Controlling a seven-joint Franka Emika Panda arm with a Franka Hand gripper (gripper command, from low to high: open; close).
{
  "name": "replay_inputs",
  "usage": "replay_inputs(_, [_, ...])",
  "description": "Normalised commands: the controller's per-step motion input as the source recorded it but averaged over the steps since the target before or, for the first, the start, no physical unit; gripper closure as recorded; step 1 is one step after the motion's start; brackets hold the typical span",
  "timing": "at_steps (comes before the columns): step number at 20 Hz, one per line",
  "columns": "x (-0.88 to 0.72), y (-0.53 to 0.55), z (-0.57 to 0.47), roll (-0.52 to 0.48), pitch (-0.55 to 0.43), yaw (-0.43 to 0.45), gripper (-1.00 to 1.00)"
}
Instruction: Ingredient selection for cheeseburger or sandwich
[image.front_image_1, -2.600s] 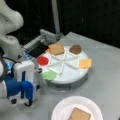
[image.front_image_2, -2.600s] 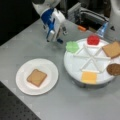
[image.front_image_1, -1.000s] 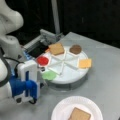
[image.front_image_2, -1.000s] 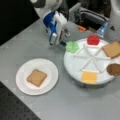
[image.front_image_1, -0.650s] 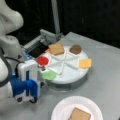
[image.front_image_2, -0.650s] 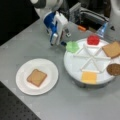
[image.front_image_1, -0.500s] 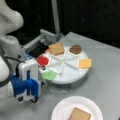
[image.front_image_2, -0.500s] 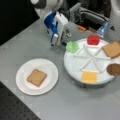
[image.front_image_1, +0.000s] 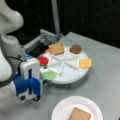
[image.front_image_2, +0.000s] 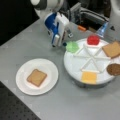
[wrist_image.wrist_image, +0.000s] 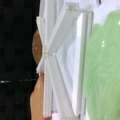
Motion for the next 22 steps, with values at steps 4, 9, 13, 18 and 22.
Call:
replay_inputs(4, [-0.05,0.09,-0.03,0.109,-0.043,-0.080,-1.00])
replay_inputs(9, [-0.05,0.09,-0.01,0.051,-0.033,-0.053,-1.00])
replay_inputs(13, [-0.06,0.09,0.00,0.028,-0.039,-0.032,-1.00])
replay_inputs(18, [-0.08,0.09,0.00,0.022,-0.044,-0.025,-1.00])
replay_inputs(22, [-0.09,0.08,0.02,0.005,-0.030,-0.011,1.00])
